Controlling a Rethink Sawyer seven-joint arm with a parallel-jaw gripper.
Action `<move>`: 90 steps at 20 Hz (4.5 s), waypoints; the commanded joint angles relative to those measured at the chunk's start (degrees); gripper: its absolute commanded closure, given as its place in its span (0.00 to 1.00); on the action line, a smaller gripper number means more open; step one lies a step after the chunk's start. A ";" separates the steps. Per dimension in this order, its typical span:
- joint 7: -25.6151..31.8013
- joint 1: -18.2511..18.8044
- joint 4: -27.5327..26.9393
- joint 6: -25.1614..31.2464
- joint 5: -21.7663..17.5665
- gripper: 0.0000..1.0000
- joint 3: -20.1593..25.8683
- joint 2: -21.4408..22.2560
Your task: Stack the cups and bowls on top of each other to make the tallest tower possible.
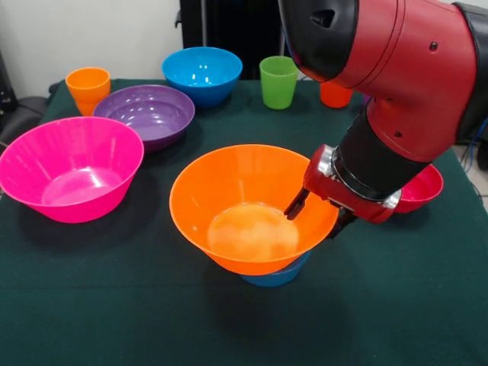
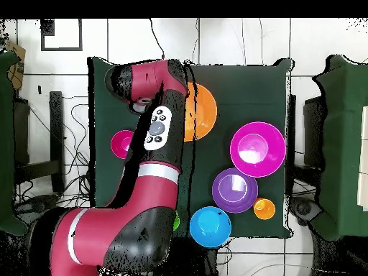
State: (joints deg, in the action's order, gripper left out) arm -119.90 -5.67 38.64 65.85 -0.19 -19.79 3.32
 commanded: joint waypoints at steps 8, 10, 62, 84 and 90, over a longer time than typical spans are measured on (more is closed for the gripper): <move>5.47 -2.80 3.67 -2.74 -7.16 0.00 1.08 4.07; 5.27 -3.40 4.29 -1.42 -7.21 0.00 0.87 5.30; 14.87 3.19 15.00 -3.31 -5.83 0.00 10.02 18.81; 17.17 6.14 14.30 -10.65 -11.47 0.00 13.67 15.95; 18.05 6.61 13.75 -11.15 -12.88 0.00 14.72 14.90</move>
State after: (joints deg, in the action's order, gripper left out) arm -119.09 -0.01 47.08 56.34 -8.35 -12.94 21.76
